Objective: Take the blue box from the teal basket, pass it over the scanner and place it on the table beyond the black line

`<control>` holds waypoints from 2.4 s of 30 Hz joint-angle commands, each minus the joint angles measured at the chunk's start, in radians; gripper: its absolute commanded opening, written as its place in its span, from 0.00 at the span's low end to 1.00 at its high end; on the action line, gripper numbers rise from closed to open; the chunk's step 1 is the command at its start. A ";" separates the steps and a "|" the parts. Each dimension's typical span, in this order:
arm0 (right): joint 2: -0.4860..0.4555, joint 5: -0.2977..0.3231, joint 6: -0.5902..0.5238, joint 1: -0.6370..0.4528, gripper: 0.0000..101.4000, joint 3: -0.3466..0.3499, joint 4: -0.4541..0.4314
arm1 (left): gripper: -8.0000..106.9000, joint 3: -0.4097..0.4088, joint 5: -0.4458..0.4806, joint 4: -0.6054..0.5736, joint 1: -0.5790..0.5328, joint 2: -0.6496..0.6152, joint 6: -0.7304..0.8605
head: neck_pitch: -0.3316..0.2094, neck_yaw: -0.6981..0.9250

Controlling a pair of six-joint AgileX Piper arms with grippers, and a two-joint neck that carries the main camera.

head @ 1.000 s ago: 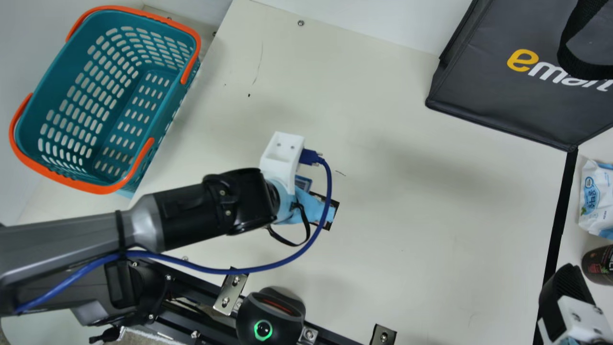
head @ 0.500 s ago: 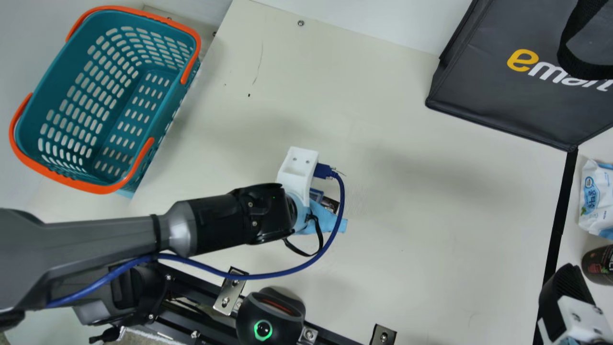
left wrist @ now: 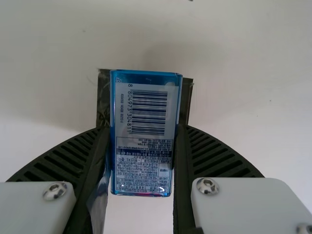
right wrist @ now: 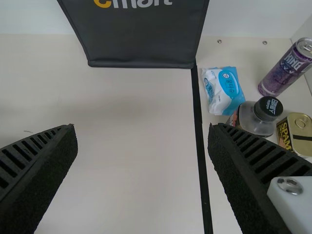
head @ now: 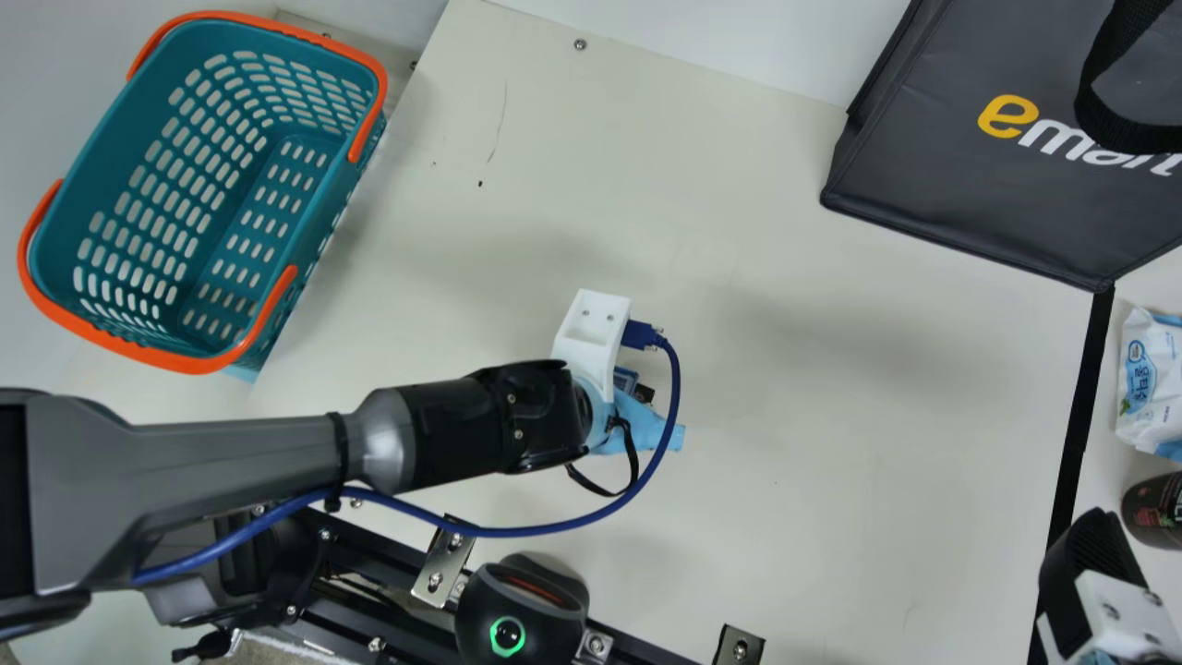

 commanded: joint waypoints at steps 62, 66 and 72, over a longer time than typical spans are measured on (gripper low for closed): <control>0.000 0.000 0.000 0.000 0.94 0.000 0.000 | 0.85 0.119 0.243 -0.426 0.500 -0.604 0.868 | -0.029 0.002; 0.000 0.000 0.000 0.000 0.94 0.000 0.000 | 0.85 0.089 0.340 -0.427 0.612 -0.678 0.965 | -0.029 0.002; 0.000 0.000 0.000 0.000 0.94 0.000 0.000 | 0.85 0.068 0.381 -0.415 0.655 -0.712 0.999 | -0.029 0.002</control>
